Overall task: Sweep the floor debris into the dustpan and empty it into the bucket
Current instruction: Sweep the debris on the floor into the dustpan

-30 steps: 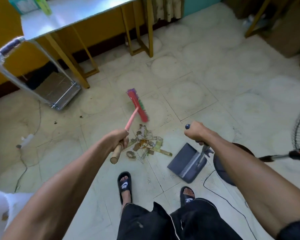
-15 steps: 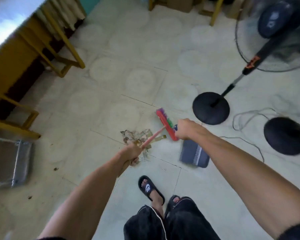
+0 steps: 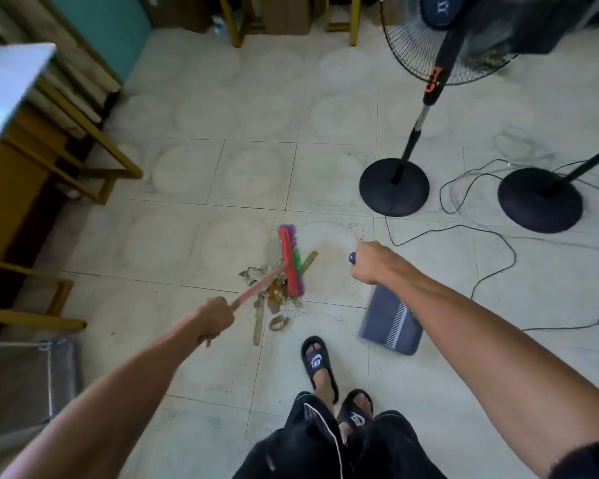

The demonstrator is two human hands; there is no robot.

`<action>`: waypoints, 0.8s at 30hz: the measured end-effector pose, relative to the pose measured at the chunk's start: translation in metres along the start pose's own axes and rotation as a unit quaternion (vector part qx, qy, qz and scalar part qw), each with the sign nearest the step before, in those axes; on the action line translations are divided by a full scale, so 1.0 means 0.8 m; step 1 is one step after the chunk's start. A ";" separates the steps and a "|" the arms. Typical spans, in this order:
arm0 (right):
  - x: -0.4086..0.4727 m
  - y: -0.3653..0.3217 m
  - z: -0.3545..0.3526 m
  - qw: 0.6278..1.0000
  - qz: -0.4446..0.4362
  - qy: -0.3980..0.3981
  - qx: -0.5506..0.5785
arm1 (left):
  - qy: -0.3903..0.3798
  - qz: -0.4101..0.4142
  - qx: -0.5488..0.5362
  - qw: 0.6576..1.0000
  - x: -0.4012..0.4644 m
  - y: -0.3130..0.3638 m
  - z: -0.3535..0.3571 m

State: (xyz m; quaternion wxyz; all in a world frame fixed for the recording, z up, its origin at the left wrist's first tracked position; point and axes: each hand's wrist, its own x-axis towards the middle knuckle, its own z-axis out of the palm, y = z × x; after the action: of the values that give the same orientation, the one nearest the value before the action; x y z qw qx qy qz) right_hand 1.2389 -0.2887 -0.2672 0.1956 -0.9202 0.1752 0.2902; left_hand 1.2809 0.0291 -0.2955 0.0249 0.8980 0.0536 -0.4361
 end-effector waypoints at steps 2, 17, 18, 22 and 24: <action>-0.012 -0.002 0.015 1.000 0.007 0.000 0.012 | -0.005 -0.004 -0.034 0.999 -0.006 -0.027 -0.009; 0.041 -0.109 0.026 0.996 0.030 -0.072 0.053 | -0.046 -0.043 -0.385 0.921 0.098 -0.099 -0.088; 0.050 -0.122 0.023 0.995 0.022 -0.086 0.049 | -0.043 -0.046 -0.413 0.909 0.106 -0.097 -0.092; 0.076 -0.160 0.017 0.991 -0.034 -0.130 0.016 | -0.024 -0.054 -0.485 0.873 0.122 -0.091 -0.091; 0.089 -0.165 0.018 0.991 -0.061 -0.120 0.006 | -0.034 -0.075 -0.477 0.875 0.129 -0.086 -0.082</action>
State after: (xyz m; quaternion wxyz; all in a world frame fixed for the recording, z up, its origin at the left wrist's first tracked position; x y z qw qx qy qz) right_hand 1.3444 -0.1834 -0.2868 0.2383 -0.8864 0.0963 0.3850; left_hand 1.3873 0.1114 -0.3362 0.4191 0.7553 0.3211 -0.3883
